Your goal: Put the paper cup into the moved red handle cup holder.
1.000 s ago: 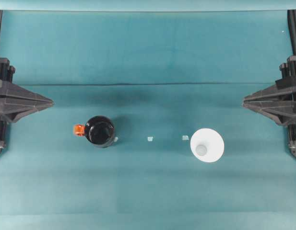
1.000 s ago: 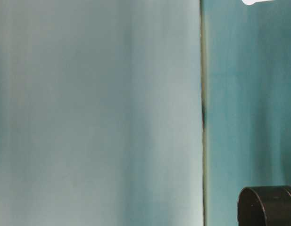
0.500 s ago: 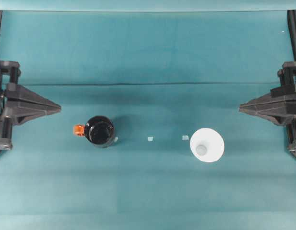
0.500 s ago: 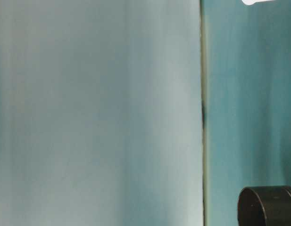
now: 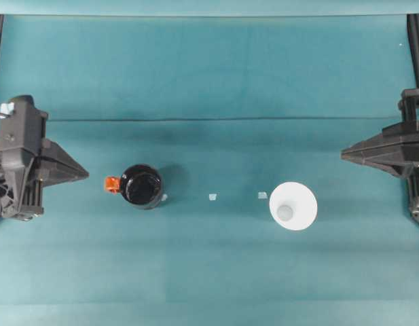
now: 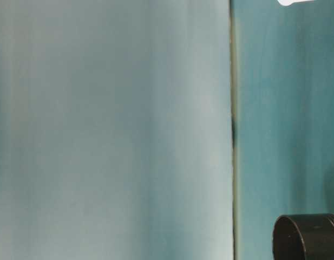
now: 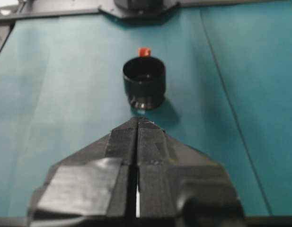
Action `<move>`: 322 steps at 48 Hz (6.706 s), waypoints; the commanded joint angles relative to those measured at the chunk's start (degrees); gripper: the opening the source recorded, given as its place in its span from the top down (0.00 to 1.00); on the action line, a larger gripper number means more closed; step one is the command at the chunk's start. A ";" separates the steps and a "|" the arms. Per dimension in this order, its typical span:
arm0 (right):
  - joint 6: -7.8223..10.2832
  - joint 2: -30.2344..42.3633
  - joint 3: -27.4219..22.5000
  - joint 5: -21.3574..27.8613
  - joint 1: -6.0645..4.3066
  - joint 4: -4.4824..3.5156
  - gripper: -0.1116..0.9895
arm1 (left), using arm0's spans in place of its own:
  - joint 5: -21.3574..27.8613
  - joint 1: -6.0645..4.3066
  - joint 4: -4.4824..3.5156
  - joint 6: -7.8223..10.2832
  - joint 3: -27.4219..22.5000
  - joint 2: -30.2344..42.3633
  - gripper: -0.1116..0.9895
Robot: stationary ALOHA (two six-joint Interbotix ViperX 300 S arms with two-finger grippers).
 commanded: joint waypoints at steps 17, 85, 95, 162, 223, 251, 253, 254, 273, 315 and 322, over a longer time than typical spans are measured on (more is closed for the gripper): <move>3.16 0.35 -1.41 2.20 -0.26 0.18 1.00 | 1.67 1.58 0.18 -0.26 -2.29 4.66 0.87; 3.43 0.00 -1.41 3.60 -0.18 0.18 1.00 | -3.52 2.55 0.26 -0.79 -4.22 21.36 0.03; 3.43 0.09 -1.41 3.87 -0.26 0.18 1.00 | -5.98 2.55 0.26 -0.09 -5.45 27.86 0.03; 3.34 -0.53 -1.41 4.92 -0.26 0.18 1.00 | -5.80 0.97 0.18 0.00 -6.24 31.11 0.65; 3.43 -0.79 -1.32 4.92 -0.44 0.18 1.00 | 9.32 0.70 0.35 5.10 -25.93 29.27 0.65; 3.34 -1.32 -1.49 5.27 -0.88 0.18 1.00 | 9.40 0.79 0.53 6.86 -34.72 39.90 0.65; 3.34 -1.41 -1.41 5.54 -0.88 0.09 1.00 | 9.40 0.88 0.53 6.94 -34.72 40.17 0.65; 3.34 -1.41 -1.49 5.54 -0.88 0.09 1.00 | 9.40 0.88 0.53 6.94 -34.63 40.43 0.65; 3.25 -1.41 -1.41 5.71 -0.88 0.00 1.00 | 7.82 1.67 0.53 6.77 -34.37 46.93 0.65; 3.34 -1.41 -1.32 5.71 -0.88 0.00 1.00 | 2.46 1.23 0.53 6.24 -33.66 51.42 0.65; 3.25 -1.41 -1.32 5.71 -0.88 0.00 1.00 | 1.93 1.23 0.53 6.42 -33.31 51.42 0.65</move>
